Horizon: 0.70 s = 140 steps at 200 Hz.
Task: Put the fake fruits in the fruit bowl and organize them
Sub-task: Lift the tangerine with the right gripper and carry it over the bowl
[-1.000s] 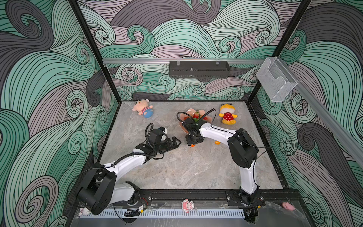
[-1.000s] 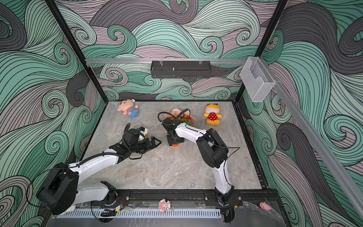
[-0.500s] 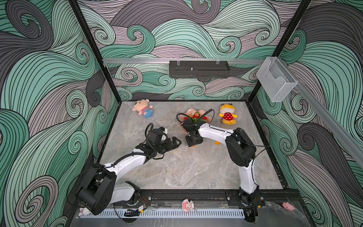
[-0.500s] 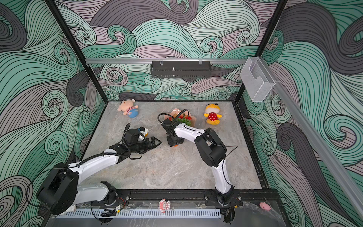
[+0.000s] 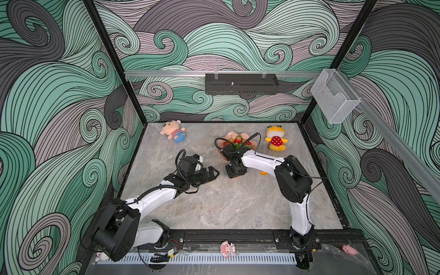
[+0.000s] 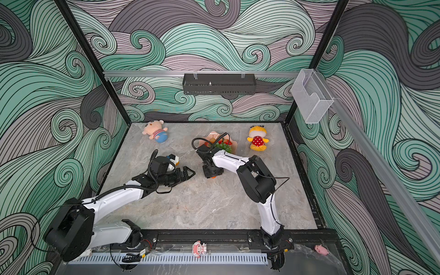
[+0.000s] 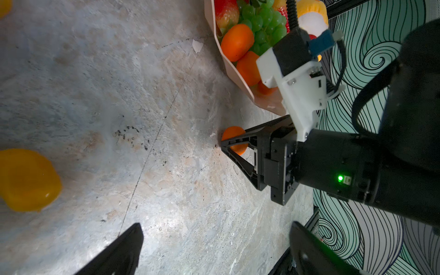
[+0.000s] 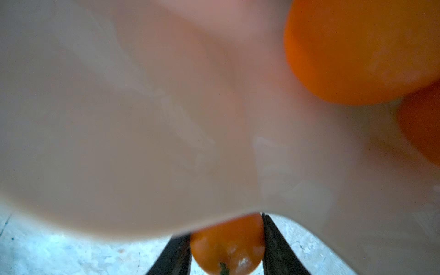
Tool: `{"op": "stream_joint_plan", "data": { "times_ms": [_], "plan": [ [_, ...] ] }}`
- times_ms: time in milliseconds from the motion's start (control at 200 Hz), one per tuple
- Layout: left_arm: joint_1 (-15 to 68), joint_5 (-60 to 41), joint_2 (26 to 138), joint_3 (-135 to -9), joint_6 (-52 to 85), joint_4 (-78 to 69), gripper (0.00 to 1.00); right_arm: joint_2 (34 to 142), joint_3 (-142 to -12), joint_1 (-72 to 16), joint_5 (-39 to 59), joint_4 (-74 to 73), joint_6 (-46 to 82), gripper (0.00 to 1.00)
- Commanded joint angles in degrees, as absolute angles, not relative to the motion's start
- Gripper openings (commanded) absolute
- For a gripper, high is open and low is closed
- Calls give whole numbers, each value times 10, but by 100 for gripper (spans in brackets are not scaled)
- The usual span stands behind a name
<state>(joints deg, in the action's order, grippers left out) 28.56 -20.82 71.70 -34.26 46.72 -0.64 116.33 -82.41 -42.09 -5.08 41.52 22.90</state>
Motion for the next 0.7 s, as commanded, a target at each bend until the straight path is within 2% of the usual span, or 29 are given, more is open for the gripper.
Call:
{"op": "stream_joint_plan", "data": {
  "times_ms": [0,335,695],
  "plan": [
    [284,-205,695,-340,457,4,99,1123,-799,-418,-38,409,238,41],
    [328,-181,671,-318,466,11,99,1046,-713,-418,-38,393,255,38],
    [377,-163,709,-343,477,-9,99,960,-649,-410,-42,390,260,38]
  ]
}}
